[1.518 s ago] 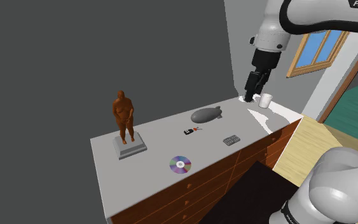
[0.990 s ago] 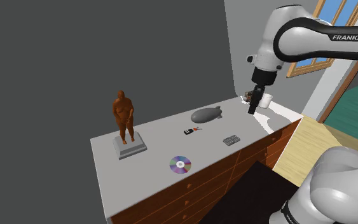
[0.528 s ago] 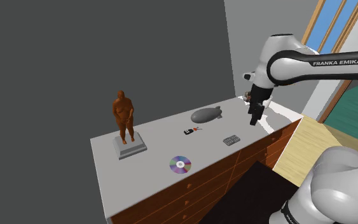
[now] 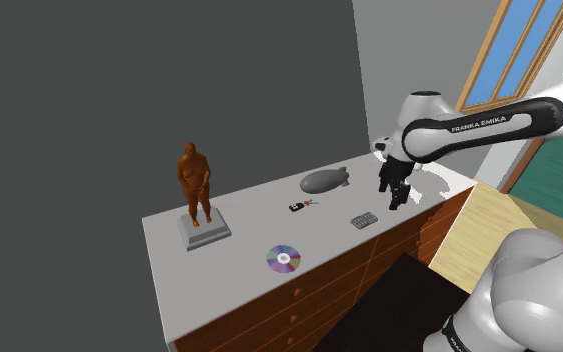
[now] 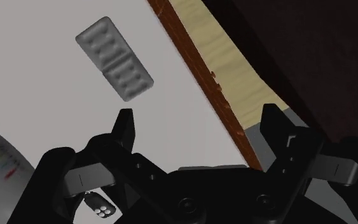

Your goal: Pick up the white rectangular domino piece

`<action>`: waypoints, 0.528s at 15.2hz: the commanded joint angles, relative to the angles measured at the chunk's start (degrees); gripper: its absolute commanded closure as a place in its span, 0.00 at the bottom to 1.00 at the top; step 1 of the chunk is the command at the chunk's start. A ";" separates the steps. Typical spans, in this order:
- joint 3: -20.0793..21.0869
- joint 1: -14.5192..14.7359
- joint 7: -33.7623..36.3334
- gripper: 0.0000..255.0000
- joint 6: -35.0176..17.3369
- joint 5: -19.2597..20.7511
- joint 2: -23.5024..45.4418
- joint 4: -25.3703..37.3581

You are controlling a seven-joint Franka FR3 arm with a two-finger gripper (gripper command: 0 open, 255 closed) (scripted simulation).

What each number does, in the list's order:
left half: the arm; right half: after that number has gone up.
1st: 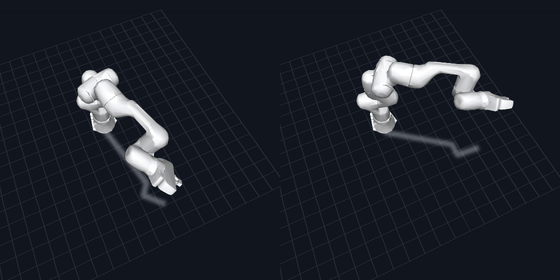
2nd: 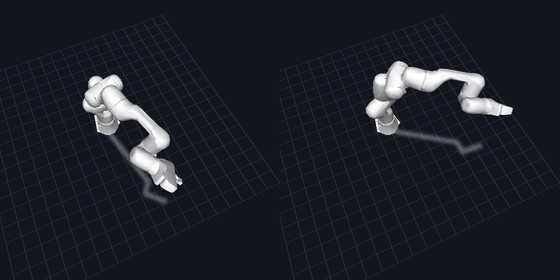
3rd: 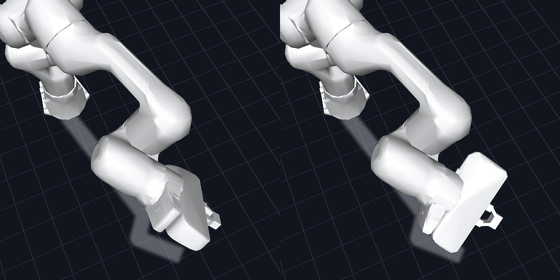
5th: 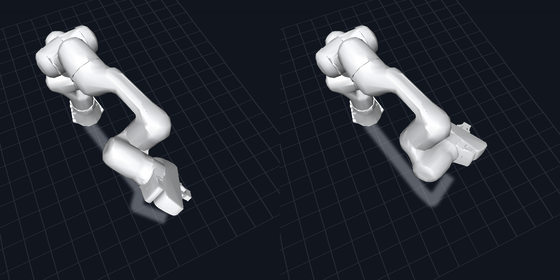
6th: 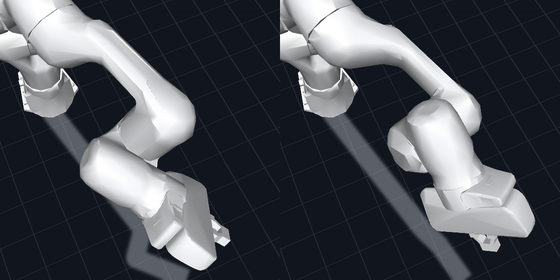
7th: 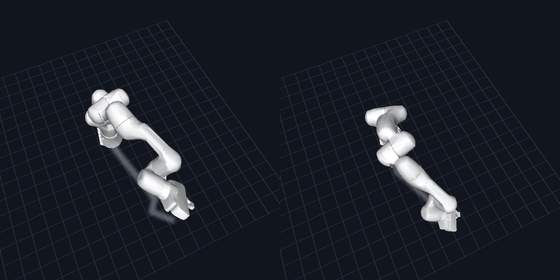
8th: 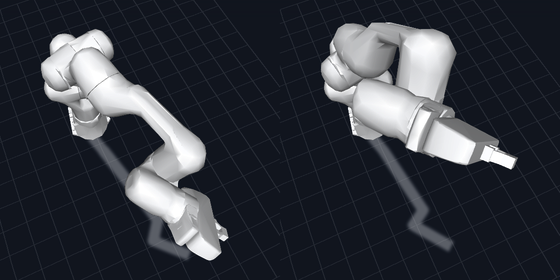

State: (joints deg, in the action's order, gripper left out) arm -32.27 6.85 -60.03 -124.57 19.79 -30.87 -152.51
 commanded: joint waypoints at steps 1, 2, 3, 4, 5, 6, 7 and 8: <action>-3.41 1.97 -5.60 0.00 -4.81 0.13 4.71 0.57; -5.17 3.02 -8.49 0.00 -7.16 -0.17 7.16 0.89; -7.00 4.25 -11.52 0.00 -9.52 -0.76 9.74 1.29; -8.86 5.62 -14.77 0.00 -11.88 -1.74 12.46 1.79; -10.74 7.15 -18.28 0.00 -14.22 -3.19 15.33 2.37; -12.64 8.84 -22.15 0.00 -16.53 -5.24 18.38 3.03; -14.51 10.69 -26.49 0.00 -18.78 -8.02 21.63 3.77; -16.25 12.60 -31.43 0.00 -20.89 -11.73 25.13 4.61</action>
State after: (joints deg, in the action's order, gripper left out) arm -46.92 17.18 -86.58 -143.22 11.75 -9.45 -149.04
